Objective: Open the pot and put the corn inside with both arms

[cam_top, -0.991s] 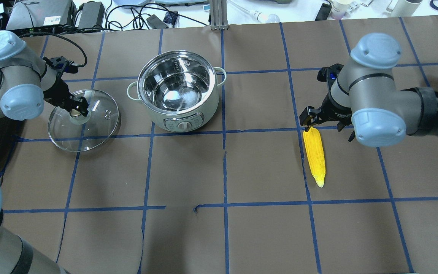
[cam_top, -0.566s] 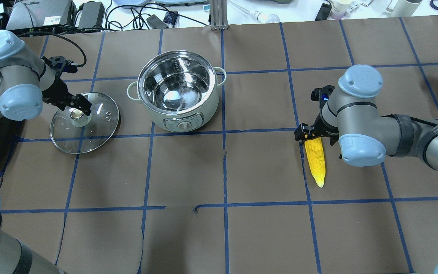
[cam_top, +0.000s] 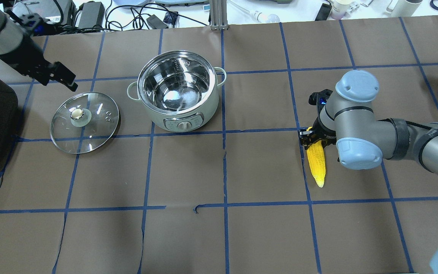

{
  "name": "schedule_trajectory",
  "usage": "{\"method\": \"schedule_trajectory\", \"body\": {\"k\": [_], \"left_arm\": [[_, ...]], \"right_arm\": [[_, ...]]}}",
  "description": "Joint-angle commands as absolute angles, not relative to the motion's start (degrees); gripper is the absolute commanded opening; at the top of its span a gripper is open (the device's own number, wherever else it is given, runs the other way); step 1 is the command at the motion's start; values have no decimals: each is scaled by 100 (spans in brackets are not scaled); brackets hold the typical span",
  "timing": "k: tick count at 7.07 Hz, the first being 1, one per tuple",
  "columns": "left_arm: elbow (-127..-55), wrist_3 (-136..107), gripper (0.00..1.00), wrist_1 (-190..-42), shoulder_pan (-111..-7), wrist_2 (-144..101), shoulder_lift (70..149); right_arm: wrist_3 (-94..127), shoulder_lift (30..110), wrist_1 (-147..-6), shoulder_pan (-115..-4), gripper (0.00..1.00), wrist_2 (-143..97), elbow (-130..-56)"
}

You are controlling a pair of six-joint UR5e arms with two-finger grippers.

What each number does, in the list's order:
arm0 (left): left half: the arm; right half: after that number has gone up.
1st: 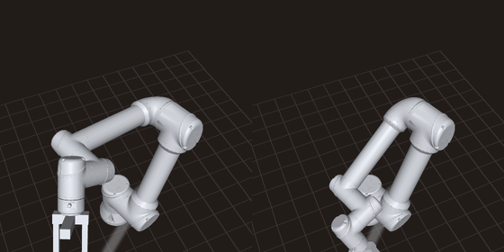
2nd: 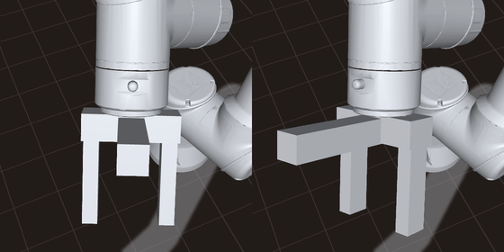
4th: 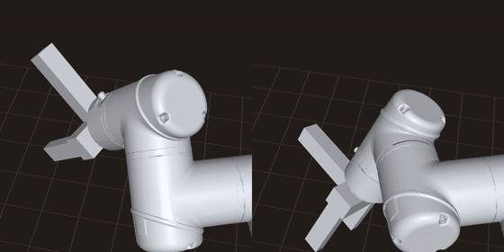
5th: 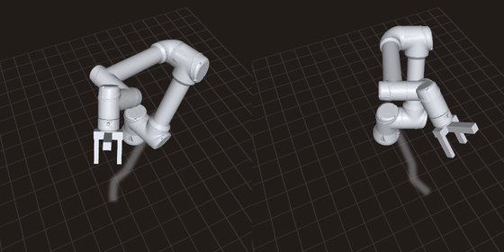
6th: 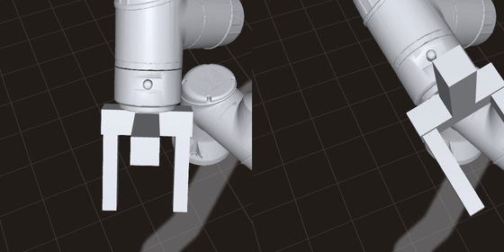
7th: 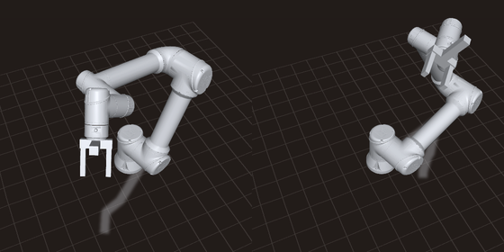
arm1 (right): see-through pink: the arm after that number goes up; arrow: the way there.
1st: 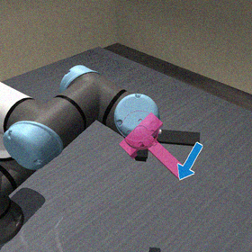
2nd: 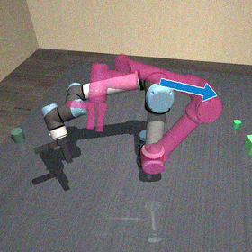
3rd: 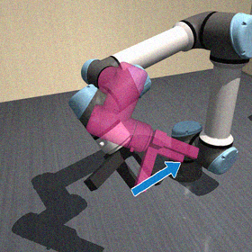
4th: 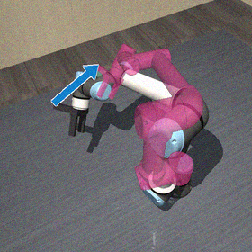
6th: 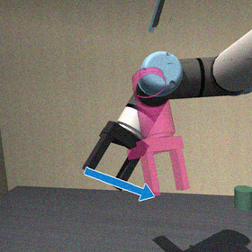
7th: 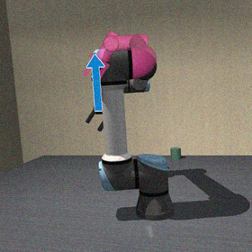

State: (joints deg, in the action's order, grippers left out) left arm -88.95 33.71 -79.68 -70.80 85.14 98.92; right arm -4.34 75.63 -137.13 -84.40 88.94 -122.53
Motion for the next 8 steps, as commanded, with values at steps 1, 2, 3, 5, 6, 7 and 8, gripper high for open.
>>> {"method": "schedule_trajectory", "body": {"k": [1, 2, 3, 5, 6, 7, 8], "left_arm": [[-8333, 2343, 100, -8963, -7249, 8508, 9152], [-8332, 1738, 100, -9061, -7660, 8630, 8984], [-8358, 1140, 100, -9166, -8082, 8892, 8939], [-8498, 818, 100, -9167, -8707, 9009, 8842], [-8577, 739, 100, -9071, -8762, 8965, 8816], [-8665, 625, 100, -8905, -8780, 8956, 8815], [-8718, 650, 100, -8755, -8780, 8973, 8789]], "right_arm": [[-396, 7664, -13676, -8490, 26, 8895, -12008], [-369, 7708, -13232, -8760, 28, 8955, -11449], [-265, 7708, -12627, -9119, 29, 9200, -10704], [567, 7525, -11439, -9465, 31, 9212, -9122], [858, 7184, -11139, -9588, 35, 9107, -8497], [1209, 6850, -10997, -9928, 35, 9053, -7933], [1709, 6473, -10969, -10254, 36, 9044, -7354]]}}
